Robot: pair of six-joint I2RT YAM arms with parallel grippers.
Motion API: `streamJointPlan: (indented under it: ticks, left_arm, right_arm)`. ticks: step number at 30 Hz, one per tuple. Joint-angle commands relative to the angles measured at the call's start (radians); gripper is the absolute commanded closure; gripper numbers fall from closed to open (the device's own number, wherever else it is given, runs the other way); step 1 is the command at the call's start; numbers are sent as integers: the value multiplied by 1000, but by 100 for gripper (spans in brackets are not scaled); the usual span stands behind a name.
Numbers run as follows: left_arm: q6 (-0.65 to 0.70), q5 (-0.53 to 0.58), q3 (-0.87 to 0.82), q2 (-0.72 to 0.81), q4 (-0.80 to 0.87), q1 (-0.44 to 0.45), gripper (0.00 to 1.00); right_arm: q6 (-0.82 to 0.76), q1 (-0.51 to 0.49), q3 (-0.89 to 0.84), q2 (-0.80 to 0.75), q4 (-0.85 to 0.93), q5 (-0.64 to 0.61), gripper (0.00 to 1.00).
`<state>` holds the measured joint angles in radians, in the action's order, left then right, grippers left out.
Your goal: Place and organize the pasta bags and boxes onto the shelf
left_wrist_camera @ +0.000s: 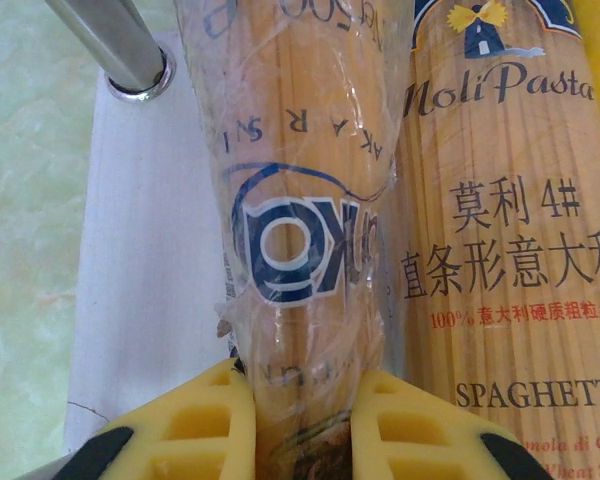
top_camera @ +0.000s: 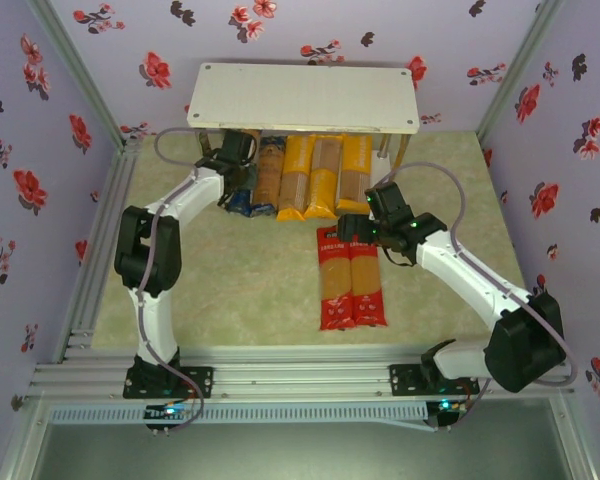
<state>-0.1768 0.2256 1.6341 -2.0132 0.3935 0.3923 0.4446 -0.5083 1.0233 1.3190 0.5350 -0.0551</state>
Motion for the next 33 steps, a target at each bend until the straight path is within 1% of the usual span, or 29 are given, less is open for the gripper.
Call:
streamJointPlan:
  ticks: [1,4,9,14,16,21,22,23,26,29,31,33]
  left_arm:
    - [8,27,43,-24,-138,-8,78]
    - [10,29,30,-24,-142,-8,70]
    - [13,32,12,-28,-154,-9,64]
    - [27,32,-16,-29,-191,-8,54]
    - [29,30,-36,-15,-212,-8,50]
    - [39,6,-97,41,-275,-9,45]
    - [43,-8,-120,61,-303,-7,45]
    - [49,-15,-148,85,-334,-3,43]
    - [70,-36,-238,166,-416,23,43]
    - [74,-41,-334,273,-465,67,46]
    - [48,-36,-401,356,-480,93,51]
    - [-4,-4,-465,439,-475,109,54]
  right_arm:
    - [-17,7,25,7,-11,-3,1]
    - [-18,8,25,8,-10,-1,1]
    - [-18,8,27,5,-5,0,1]
    - [-19,8,28,-6,2,-3,1]
    - [-18,8,29,-9,6,-5,1]
    - [-18,8,29,-14,10,-5,1]
    - [-17,8,28,-16,10,-4,1]
    - [-18,8,29,-15,8,-5,1]
    - [-16,8,25,-22,9,-12,1]
    - [-16,10,23,-30,10,-23,1]
    - [-15,10,20,-38,10,-30,1]
    - [-13,14,15,-45,4,-34,1]
